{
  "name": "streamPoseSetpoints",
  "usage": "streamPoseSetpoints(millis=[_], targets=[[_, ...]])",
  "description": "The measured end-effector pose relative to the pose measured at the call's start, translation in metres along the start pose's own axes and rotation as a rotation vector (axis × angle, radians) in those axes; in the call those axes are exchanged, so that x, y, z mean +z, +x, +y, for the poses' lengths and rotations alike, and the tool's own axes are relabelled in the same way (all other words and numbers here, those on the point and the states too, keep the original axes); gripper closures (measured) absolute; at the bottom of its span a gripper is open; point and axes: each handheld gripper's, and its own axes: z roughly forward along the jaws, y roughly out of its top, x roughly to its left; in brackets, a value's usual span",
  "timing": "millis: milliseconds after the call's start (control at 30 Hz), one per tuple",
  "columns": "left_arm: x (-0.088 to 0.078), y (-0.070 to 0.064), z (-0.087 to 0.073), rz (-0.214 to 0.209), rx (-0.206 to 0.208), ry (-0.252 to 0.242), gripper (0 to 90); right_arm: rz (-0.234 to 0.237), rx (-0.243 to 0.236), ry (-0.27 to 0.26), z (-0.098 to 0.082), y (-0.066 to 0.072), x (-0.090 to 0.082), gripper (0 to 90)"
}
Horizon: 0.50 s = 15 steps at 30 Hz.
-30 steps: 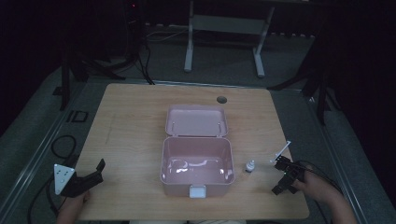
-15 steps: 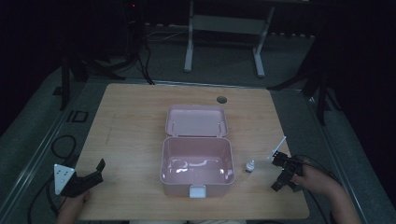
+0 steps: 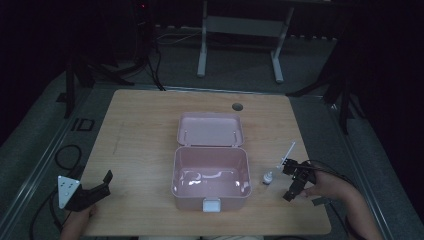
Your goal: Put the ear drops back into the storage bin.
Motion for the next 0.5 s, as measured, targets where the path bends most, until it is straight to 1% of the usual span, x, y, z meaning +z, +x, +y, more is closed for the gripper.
streamPoseSetpoints(millis=[33,100,200,267,333,500], targets=[[0.0,0.0,0.0,0.0,0.0,0.0,0.9,-0.007,-0.001,0.002,0.004,0.0,-0.001,13.8],[0.0,0.0,0.0,-0.001,0.001,-0.001,0.9,-0.012,-0.02,0.002,0.01,0.001,-0.001,13.7],[0.0,0.0,0.0,-0.002,0.0,-0.001,0.9,0.002,-0.038,0.007,0.019,0.002,-0.001,13.7],[0.0,0.0,0.0,-0.003,-0.001,-0.001,1.0,0.007,-0.041,0.012,0.024,0.003,-0.001,13.7],[0.0,0.0,0.0,-0.003,0.0,-0.001,0.9,0.014,-0.057,0.017,0.029,0.004,0.001,13.7],[0.0,0.0,0.0,-0.004,0.0,-0.002,0.9,0.019,-0.066,0.015,0.042,0.003,0.004,13.8]])
